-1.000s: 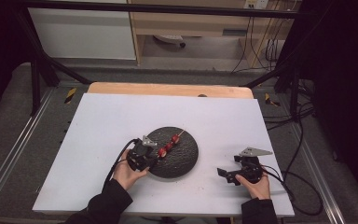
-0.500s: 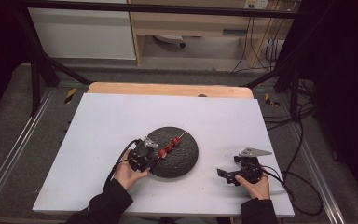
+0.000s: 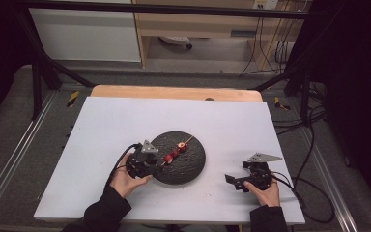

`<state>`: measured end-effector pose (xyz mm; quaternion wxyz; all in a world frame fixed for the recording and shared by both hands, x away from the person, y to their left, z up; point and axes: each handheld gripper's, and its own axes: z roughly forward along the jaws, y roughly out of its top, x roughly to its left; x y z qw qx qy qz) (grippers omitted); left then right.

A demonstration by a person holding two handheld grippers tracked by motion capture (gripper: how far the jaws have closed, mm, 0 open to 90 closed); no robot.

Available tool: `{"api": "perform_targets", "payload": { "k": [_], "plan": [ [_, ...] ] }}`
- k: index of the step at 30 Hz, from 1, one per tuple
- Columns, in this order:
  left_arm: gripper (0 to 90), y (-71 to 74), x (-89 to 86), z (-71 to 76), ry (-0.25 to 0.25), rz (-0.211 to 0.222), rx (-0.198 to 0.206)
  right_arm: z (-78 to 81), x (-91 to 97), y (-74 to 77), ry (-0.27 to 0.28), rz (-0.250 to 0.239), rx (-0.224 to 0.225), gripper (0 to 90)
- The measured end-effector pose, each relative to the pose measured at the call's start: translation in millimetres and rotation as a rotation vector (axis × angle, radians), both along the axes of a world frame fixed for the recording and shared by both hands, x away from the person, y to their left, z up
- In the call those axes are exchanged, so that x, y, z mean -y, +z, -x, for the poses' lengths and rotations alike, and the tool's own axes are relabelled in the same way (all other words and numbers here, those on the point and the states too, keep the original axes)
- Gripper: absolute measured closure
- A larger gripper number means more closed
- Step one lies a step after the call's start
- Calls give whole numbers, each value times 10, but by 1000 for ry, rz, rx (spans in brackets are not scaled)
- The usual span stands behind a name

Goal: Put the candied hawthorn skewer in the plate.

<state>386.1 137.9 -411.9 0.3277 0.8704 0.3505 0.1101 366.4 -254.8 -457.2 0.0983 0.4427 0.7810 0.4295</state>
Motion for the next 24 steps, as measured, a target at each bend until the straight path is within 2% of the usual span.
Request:
{"api": "perform_targets", "payload": {
  "k": [8, 14, 16, 21, 24],
  "plan": [
    [310, 50, -203, 35, -34, 26, 1, 0, 2, 3, -1, -6, 3, 6],
    [114, 51, -390, 79, -3, 20, 11, 5, 3, 8, 0, -8, 2, 6],
    [89, 47, -466, 91, 6, 27, 4, 6, 1, 8, 2, -10, 1, 6],
    [63, 31, -674, 137, 40, 37, 28, 4, 3, 4, 9, -5, 9, 6],
    [60, 15, -803, 170, 51, 58, 44, 7, -2, 3, 11, -10, 3, 6]
  ]
}}
